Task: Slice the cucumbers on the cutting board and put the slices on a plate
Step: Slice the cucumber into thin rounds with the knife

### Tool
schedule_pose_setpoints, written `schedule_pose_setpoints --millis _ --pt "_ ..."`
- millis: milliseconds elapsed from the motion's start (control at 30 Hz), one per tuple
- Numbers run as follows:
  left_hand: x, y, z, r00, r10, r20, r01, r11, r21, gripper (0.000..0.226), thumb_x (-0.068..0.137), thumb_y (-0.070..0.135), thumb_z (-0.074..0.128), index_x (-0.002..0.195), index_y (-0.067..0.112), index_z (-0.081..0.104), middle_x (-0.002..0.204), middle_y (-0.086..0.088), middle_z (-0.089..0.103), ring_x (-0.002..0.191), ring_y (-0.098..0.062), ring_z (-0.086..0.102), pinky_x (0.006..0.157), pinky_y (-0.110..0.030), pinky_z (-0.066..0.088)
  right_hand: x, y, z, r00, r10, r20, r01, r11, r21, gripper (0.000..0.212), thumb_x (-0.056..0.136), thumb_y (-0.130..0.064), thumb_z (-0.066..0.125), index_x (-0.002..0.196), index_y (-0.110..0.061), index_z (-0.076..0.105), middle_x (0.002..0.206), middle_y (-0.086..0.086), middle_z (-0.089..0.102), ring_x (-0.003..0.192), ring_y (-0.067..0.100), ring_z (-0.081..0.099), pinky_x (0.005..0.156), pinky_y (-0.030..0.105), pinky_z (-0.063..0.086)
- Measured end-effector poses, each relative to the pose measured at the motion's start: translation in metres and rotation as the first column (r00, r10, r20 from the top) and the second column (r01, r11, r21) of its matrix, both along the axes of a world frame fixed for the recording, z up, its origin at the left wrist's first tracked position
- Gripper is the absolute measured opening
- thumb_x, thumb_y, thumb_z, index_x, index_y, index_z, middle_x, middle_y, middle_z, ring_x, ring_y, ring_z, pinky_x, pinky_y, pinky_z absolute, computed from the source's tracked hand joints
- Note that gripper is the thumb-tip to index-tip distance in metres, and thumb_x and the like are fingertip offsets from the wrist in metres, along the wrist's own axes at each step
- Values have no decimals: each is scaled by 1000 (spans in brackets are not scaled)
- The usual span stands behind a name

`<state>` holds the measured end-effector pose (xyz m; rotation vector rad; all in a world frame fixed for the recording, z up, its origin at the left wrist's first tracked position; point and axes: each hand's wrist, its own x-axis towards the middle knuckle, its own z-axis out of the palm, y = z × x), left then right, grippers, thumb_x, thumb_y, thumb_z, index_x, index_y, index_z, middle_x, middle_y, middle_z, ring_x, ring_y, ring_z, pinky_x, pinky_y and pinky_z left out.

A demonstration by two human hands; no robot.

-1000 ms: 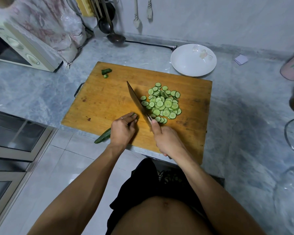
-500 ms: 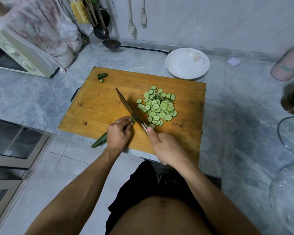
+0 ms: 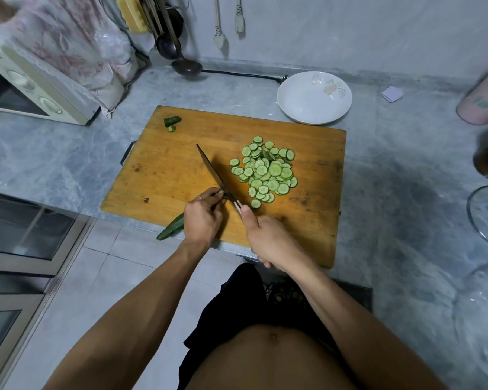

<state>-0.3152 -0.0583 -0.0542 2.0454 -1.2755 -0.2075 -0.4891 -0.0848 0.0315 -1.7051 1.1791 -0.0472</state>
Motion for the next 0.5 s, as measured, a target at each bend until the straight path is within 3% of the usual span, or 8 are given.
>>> schedule_pose_setpoints --millis 67,200,400,500 --pt "0 0 1 1000 -7 5 7 1000 3 22 81 -4 66 101 0 75 110 -9 72 92 -21 69 90 -16 47 4 2 -4 1000 2 8 -2 1000 -13 71 105 -56 16 57 -12 45 49 6 50 40 23 51 46 27 41" --pt "0 0 3 1000 6 13 -6 1000 4 21 81 -3 68 100 0 75 108 -9 72 91 -21 70 89 -15 46 4 4 -4 1000 -7 13 7 1000 -8 67 105 -54 16 59 -16 44 54 2 46 51 18 46 70 42 51" --pt "-1 0 4 1000 25 12 -25 1000 14 21 81 -3 68 101 2 75 109 -7 72 93 -20 69 91 -13 43 -4 -6 -5 998 -70 6 70 997 -26 72 104 -57 19 58 -12 50 53 5 52 52 26 55 65 43 56" --pt "-1 0 5 999 30 13 -30 999 26 20 83 -1 68 102 2 75 111 -7 72 95 -20 69 92 -12 43 -9 -14 -6 994 -105 -1 105 994 -23 73 104 -58 19 59 -11 51 53 5 53 46 24 56 50 32 51"
